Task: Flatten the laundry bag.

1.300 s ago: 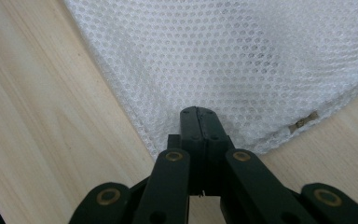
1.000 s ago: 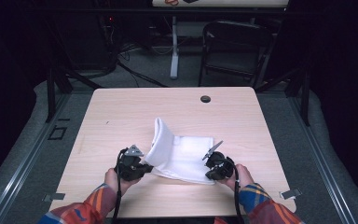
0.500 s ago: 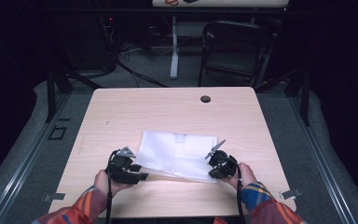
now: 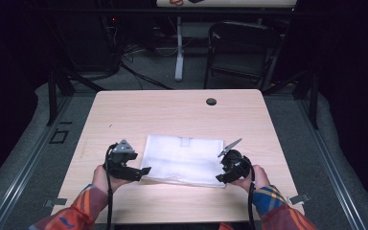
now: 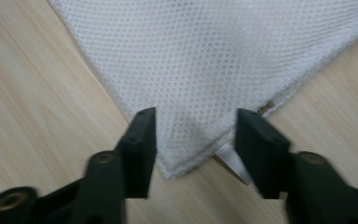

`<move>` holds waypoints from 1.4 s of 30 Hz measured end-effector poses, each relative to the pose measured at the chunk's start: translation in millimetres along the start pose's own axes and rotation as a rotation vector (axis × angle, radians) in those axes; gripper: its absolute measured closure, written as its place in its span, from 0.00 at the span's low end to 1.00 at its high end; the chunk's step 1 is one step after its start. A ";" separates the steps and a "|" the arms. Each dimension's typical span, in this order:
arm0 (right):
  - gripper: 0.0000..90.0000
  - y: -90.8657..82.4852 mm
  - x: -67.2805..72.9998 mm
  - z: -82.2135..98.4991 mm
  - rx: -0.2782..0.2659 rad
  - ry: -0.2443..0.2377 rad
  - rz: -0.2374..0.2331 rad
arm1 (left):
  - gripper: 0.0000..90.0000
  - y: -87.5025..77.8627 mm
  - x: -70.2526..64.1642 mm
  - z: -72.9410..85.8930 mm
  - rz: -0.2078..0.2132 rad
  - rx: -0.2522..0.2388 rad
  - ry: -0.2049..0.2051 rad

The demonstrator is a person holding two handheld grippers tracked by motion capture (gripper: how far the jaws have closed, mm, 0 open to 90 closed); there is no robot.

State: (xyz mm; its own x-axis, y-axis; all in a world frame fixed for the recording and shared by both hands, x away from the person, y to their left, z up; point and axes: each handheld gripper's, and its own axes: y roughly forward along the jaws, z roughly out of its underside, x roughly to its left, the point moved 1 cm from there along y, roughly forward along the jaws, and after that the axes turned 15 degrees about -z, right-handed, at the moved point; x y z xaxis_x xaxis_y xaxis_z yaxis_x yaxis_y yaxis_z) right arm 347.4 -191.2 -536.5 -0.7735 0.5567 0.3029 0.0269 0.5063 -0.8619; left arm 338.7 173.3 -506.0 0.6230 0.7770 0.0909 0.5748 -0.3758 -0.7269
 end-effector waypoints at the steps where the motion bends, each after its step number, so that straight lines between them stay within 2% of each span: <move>1: 0.46 -2.7 -0.5 1.0 0.003 0.010 0.003 | 0.23 4.7 -3.4 -3.5 0.003 0.004 0.015; 3: 0.37 -6.5 -0.8 3.4 -0.012 0.022 -0.003 | 0.21 13.7 -9.3 -8.5 0.028 0.008 0.042; 5: 0.27 -10.7 -0.9 6.1 -0.021 0.029 0.005 | 0.20 21.8 -14.9 -11.7 0.030 0.014 0.068; 6: 0.23 -12.4 -0.8 7.2 -0.027 0.032 0.012 | 0.19 24.8 -16.5 -13.2 0.048 0.015 0.081; 8: 0.20 -15.5 -0.5 9.0 -0.036 0.038 0.013 | 0.19 29.9 -19.6 -16.1 0.047 0.014 0.085; 9: 0.17 -14.9 0.4 10.2 -0.064 0.052 0.015 | 0.18 31.7 -20.4 -17.1 0.058 0.015 0.088; 10: 0.16 -17.0 -0.2 10.2 -0.047 0.043 0.016 | 0.18 34.2 -21.7 -18.7 0.053 0.018 0.097; 13: 0.16 -21.2 -0.5 11.6 -0.060 0.043 0.025 | 0.18 40.3 -25.1 -21.2 0.071 0.020 0.113; 14: 0.17 -21.4 -0.1 11.9 -0.078 0.049 0.015 | 0.18 42.2 -26.7 -21.7 0.078 0.016 0.119; 15: 0.17 -22.7 -0.5 12.1 -0.060 0.044 0.022 | 0.18 43.9 -28.2 -22.1 0.083 0.019 0.127; 17: 0.17 -23.5 -0.1 13.1 -0.082 0.050 0.020 | 0.18 46.9 -31.3 -22.9 0.091 0.020 0.138; 19: 0.18 -23.9 -1.2 14.3 -0.079 0.055 0.028 | 0.20 49.5 -34.4 -24.2 0.095 0.025 0.155; 22: 0.19 -23.0 -2.5 15.3 -0.073 0.063 0.013 | 0.21 53.6 -41.5 -26.0 0.112 0.027 0.183; 23: 0.19 -23.4 -2.7 15.8 -0.074 0.064 0.024 | 0.23 54.3 -44.2 -26.4 0.120 0.032 0.198; 25: 0.20 -22.9 -4.0 15.5 -0.071 0.064 0.016 | 0.25 57.1 -51.1 -26.4 0.140 0.034 0.212; 26: 0.20 -20.5 -4.4 15.5 -0.089 0.078 0.015 | 0.27 58.1 -52.9 -26.6 0.148 0.038 0.226; 27: 0.21 -21.7 -5.6 14.8 -0.069 0.067 0.011 | 0.28 59.5 -55.3 -26.5 0.162 0.043 0.236; 29: 0.22 -20.8 -6.9 14.1 -0.069 0.068 0.016 | 0.33 62.3 -59.6 -26.5 0.168 0.051 0.261; 31: 0.22 -20.0 -8.2 13.8 -0.060 0.067 0.006 | 0.37 67.0 -64.6 -26.9 0.169 0.066 0.287; 33: 0.23 -18.2 -7.9 14.2 -0.074 0.081 -0.008 | 0.43 71.4 -68.4 -26.5 0.184 0.084 0.309; 38: 0.24 -18.2 -8.4 14.0 -0.070 0.079 -0.013 | 0.59 85.5 -74.3 -23.7 0.172 0.129 0.350; 39: 0.25 -18.2 -8.7 13.8 -0.062 0.078 -0.015 | 0.63 87.6 -74.9 -23.0 0.185 0.135 0.360; 41: 0.25 -17.7 -8.7 13.8 -0.061 0.079 -0.023 | 0.70 91.2 -77.1 -20.7 0.168 0.161 0.382; 42: 0.25 -17.6 -8.5 13.9 -0.063 0.080 -0.021 | 0.73 92.1 -77.7 -19.4 0.168 0.158 0.387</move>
State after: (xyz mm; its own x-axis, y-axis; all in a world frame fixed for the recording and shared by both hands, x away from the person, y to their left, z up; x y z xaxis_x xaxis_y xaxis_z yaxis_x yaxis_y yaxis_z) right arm 344.7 -214.0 -529.6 -0.7210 0.5955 0.3542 0.0534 0.5574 -0.8285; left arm 353.5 68.4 -566.7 0.8704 0.4547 0.1886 0.3794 -0.3756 -0.8456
